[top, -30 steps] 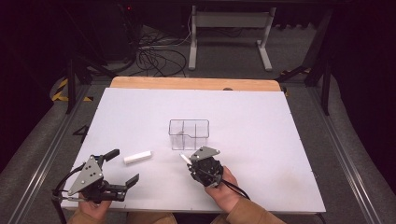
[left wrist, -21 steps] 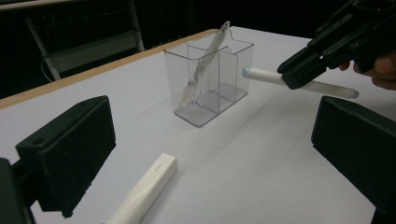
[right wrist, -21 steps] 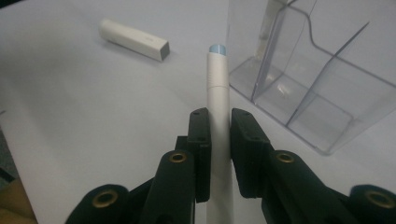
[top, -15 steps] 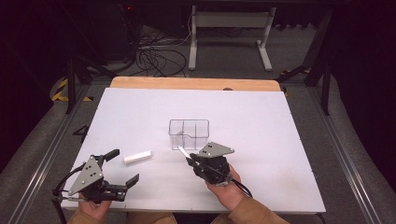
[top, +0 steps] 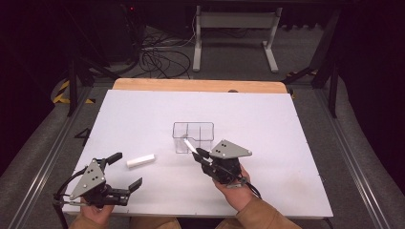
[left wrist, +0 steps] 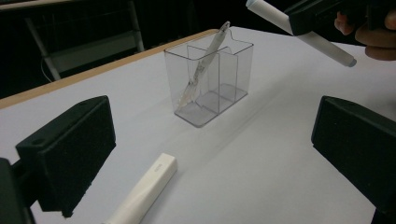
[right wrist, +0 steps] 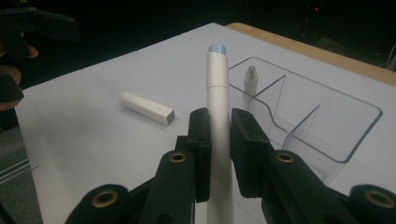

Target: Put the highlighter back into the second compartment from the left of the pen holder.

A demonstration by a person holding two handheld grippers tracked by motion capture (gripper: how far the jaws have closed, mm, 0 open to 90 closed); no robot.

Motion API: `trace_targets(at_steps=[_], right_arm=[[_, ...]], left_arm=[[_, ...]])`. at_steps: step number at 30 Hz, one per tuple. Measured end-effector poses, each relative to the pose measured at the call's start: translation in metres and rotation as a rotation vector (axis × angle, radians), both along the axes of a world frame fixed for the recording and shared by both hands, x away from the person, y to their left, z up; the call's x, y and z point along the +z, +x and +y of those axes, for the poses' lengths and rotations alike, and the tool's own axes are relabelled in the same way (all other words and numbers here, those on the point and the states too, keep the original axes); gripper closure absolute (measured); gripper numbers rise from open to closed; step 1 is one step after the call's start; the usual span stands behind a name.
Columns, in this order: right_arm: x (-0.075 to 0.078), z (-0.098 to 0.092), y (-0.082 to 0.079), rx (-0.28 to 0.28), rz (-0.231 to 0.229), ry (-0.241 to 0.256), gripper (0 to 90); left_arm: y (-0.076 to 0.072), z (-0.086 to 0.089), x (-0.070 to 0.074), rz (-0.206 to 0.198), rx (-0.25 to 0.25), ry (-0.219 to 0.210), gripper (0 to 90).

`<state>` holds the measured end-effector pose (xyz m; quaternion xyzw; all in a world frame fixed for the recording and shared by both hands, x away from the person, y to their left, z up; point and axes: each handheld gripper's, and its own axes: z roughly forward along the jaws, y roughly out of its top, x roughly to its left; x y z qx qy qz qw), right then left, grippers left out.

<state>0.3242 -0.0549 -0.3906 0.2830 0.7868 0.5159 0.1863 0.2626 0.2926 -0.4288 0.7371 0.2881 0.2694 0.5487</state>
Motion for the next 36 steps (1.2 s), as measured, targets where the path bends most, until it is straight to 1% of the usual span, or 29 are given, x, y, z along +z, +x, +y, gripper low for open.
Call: trace_targets(at_steps=[9,13,17,22,31,36], right_arm=[[0.013,-0.002,0.004,-0.006,-0.030,0.048,78.7],[0.017,-0.003,0.008,-0.012,-0.050,0.073,78.7],[0.020,-0.003,0.014,-0.016,-0.054,0.099,78.7],[0.024,-0.003,0.020,-0.034,-0.077,0.111,78.7],[0.029,0.001,0.034,-0.063,-0.103,0.123,78.7],[0.031,0.006,0.042,-0.069,-0.103,0.118,78.7]], left_arm=[[0.000,0.000,0.000,0.000,0.000,-0.002,0.4],[0.000,0.000,0.000,-0.002,0.001,-0.003,0.5],[0.000,0.000,0.000,0.000,0.000,-0.002,0.4],[0.000,0.001,0.000,-0.001,-0.001,-0.001,0.5],[0.000,0.001,0.000,0.000,0.000,-0.003,0.5],[0.000,0.001,0.000,0.000,0.000,-0.003,0.5]])
